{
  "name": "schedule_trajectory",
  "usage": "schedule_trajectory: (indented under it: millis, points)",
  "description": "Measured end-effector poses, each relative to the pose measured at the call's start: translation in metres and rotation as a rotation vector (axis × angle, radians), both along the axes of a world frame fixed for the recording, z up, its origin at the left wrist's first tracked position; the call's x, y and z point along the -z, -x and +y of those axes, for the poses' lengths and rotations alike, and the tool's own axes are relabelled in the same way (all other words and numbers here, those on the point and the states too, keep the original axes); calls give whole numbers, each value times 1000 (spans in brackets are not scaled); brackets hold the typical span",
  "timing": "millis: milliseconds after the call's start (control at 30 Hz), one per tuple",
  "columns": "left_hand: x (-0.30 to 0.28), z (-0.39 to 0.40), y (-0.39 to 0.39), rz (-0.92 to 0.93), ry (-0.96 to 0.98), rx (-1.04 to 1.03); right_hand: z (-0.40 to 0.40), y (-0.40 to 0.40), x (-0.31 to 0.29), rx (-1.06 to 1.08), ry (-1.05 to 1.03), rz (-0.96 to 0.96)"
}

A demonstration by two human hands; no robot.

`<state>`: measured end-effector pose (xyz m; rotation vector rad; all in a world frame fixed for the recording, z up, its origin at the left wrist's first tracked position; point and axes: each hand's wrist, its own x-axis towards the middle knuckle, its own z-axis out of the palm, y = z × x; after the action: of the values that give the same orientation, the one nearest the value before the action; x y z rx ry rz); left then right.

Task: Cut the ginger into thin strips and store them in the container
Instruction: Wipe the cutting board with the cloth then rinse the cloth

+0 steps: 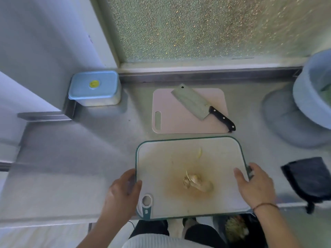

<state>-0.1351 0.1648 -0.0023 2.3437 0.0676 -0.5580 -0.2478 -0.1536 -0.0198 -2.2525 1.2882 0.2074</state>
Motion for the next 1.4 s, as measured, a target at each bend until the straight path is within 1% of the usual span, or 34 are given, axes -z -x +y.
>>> schedule_trajectory:
  millis: [100,167,267,400,467,567,667,733,800,900,1000,1067,1233,1400]
  points:
    - [-1,-3,-1,101,96,-99,18,-2,-1,90,-22,-50]
    - [-3,-7,-1,122,148,-141,19,-7,-3,161,-30,-76]
    - [1,-7,-3,140,196,-279,12,-8,1,243,-72,-81]
    - [8,-7,-4,243,301,-434,15,10,7,307,-118,-220]
    - [11,-8,0,251,308,-420,17,29,10,333,-100,-271]
    - [4,-17,20,246,321,-331,15,65,7,402,-89,-331]
    - [-7,-31,53,183,328,-210,11,109,-3,443,-59,-384]
    - [-12,-41,80,140,358,-174,7,145,-9,473,-19,-428]
    - [-13,-48,111,152,350,-124,3,187,-15,509,-8,-457]
    - [-10,-48,169,200,342,-58,-1,250,-17,523,-4,-446]
    - [-2,-50,225,188,344,0,-4,304,-12,518,-1,-404]
    - [12,-50,256,205,318,-3,-7,333,1,530,-26,-369]
    - [56,-42,311,336,361,-79,-8,376,56,503,-76,-302]
    - [117,-43,326,306,270,-140,-4,390,121,444,-128,-253]
